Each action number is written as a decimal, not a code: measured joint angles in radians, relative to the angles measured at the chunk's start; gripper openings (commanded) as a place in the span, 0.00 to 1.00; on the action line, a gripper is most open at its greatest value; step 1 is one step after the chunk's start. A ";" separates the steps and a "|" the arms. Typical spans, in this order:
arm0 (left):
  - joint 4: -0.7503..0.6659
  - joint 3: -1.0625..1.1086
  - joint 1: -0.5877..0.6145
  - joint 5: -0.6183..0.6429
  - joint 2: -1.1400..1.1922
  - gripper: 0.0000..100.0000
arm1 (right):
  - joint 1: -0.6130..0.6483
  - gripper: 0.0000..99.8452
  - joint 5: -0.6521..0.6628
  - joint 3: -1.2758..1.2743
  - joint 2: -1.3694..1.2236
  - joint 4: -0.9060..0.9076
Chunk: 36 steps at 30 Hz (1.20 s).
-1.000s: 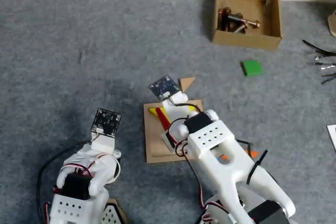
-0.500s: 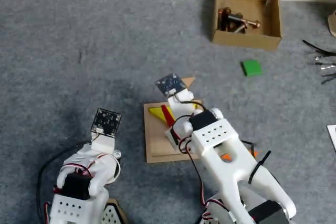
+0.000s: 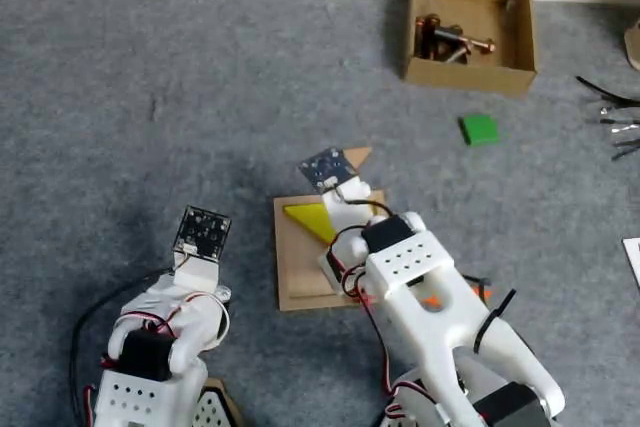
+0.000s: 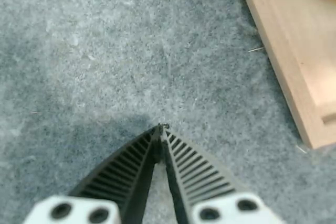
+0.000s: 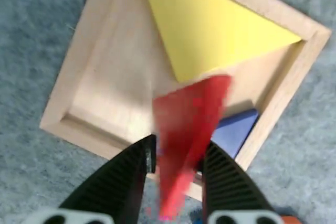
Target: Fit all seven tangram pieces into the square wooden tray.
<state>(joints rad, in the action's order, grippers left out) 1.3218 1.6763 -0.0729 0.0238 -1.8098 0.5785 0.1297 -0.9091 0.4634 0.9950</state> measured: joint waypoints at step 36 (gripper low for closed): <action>0.000 0.000 0.000 0.000 0.000 0.01 | -0.087 0.00 0.068 0.150 0.006 0.155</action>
<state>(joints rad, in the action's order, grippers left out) 1.3218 1.6763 -0.0729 0.0238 -1.8098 0.4910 0.1972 -0.7587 0.4695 1.1500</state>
